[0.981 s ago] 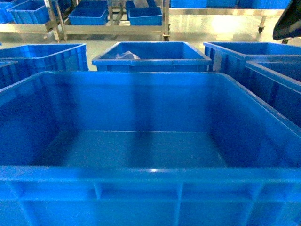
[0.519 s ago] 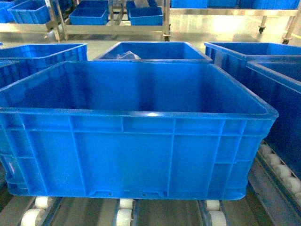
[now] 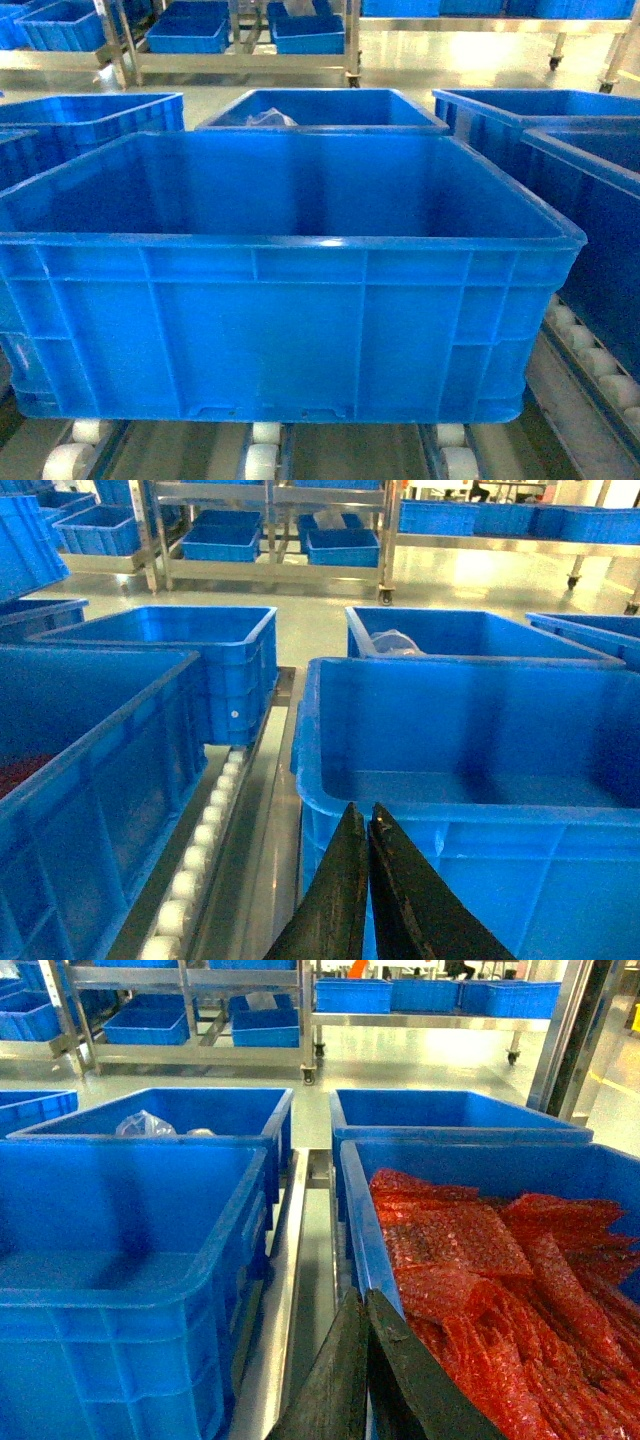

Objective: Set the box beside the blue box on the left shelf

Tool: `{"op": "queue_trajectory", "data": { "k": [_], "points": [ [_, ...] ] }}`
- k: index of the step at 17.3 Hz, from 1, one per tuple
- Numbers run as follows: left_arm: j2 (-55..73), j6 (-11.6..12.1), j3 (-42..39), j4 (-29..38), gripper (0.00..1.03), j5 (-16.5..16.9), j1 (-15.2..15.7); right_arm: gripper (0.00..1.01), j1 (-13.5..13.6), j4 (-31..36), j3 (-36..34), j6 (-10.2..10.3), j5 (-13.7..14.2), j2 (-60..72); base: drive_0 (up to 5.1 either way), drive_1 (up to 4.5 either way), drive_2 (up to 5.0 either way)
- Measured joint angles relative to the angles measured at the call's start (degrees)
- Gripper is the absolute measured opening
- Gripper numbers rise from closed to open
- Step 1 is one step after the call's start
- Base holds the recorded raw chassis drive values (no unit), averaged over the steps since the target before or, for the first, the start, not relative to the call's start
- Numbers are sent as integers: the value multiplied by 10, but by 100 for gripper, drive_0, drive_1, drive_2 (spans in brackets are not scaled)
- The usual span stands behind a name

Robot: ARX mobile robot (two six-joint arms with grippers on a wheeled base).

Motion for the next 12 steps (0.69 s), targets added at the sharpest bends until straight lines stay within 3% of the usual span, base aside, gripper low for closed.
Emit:
{"op": "queue_trajectory", "data": {
  "k": [3,4,5,7,12],
  "points": [
    [-48,0,-20,-26,2,0,0,2,-33,-29,-26,0,-36,-57,0,0,0],
    [-61,0,-24,-36,2,0,0,2,-77,-42,-32,-1,-84,-75,0,0,0],
    [-78,0,-29,-47,2,-1,0,2,-94,-54,-38,0,-84,-94,0,0,0],
    [-100,1,-43,-39,2,0,0,2,-89,-74,-45,-1,-92,-124,0,0,0],
    [-160,1,-46,-103,2,1,0,2,-89,-115,-62,-1,-92,-191,0,0,0]
  ]
}}
